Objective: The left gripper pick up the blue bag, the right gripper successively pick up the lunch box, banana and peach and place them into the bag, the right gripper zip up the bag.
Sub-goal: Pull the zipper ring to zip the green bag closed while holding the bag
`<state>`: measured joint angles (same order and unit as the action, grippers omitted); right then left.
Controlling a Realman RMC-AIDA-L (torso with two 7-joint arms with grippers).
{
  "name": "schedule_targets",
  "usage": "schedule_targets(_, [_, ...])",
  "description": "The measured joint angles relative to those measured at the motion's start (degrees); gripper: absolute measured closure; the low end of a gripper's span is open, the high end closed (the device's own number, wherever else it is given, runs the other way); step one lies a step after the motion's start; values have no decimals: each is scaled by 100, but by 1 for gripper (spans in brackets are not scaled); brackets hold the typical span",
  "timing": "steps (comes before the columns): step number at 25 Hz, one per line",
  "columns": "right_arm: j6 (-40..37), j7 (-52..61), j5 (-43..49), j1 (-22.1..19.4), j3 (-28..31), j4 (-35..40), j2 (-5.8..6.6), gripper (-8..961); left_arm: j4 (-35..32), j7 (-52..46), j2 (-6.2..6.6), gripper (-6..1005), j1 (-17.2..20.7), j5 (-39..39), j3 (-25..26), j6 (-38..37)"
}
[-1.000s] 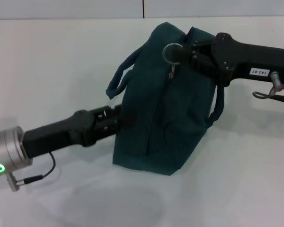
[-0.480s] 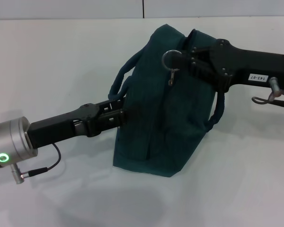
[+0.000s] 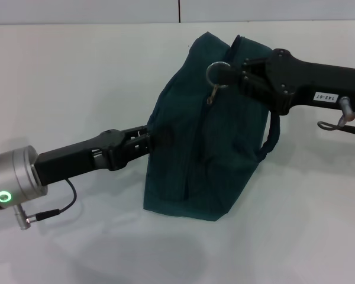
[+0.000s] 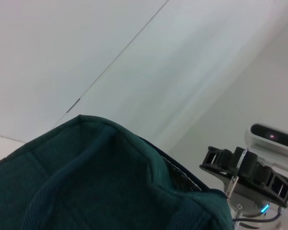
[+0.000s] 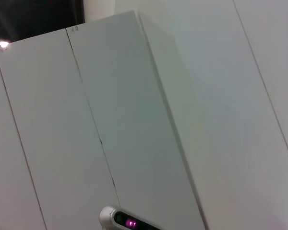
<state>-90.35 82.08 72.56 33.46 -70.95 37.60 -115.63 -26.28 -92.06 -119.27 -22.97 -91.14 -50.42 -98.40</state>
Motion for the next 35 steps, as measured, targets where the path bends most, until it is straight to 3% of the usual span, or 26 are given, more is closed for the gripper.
schedule_targets(6, [-62, 0, -98, -56, 22, 0, 7, 937, 0, -100, 0, 776, -32, 4, -17, -2])
schedule_targets(35, [-17, 44, -230, -60, 178, -212, 23, 936, -6, -36, -9, 945, -138, -131, -410, -296])
